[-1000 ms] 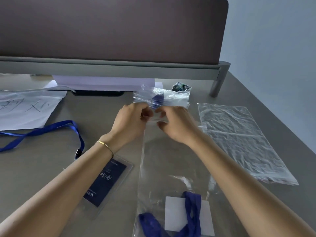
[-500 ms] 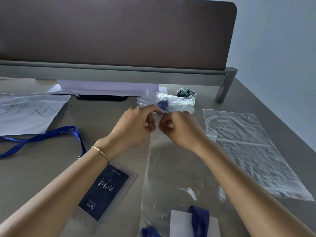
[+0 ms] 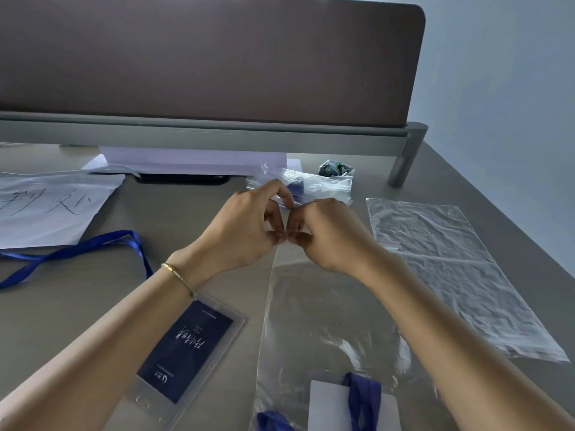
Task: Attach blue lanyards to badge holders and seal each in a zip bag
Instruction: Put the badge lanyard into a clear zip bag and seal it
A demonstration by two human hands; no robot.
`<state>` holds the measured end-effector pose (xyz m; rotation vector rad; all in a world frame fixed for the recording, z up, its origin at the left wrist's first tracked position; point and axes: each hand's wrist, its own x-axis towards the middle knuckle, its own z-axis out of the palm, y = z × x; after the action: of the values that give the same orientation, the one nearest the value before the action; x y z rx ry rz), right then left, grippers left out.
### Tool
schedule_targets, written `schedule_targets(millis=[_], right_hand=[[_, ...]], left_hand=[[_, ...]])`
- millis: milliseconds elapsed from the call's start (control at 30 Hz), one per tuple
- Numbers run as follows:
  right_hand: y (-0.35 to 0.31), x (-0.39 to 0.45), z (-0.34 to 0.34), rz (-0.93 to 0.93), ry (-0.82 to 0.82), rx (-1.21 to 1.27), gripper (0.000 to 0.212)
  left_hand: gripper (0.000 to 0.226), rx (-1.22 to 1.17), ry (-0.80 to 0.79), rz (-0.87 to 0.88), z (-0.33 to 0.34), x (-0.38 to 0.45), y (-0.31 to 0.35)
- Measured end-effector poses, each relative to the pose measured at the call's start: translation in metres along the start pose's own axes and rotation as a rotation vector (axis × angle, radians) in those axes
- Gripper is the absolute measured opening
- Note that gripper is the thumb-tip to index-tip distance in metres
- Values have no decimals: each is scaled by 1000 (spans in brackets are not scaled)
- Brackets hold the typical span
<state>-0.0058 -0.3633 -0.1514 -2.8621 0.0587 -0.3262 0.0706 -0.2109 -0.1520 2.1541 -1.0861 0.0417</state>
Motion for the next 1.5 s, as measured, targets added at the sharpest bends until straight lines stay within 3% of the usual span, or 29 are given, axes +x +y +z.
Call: schedule_targets(millis=[267,433,600,800,1033,1267,1500], right_hand=[[7,-4,-9,25,8,3,8],[5,-4,-6,-27,36,-116,10],[0,-6,-9,-22,51,-85,8],[0,-7,-12,39,19,-13,8],[-7,-11,-11,28,43,-114,15],[-4,-7,-10,62,36,-15,11],[-5,-6,-6,-17,85,-79,15]], left_hand=[[39,-10,-28,21,-7,1,-2],[24,51,-84,39,-4,1,-2],[9,158,-35,32,-5,3,-1],[13,232,-91,60,-11,4,-5],[10,298,-77,156,-4,2,-1],[21,346,-56,158,0,2,-6],[43,315,-58,174,-4,3,-2]])
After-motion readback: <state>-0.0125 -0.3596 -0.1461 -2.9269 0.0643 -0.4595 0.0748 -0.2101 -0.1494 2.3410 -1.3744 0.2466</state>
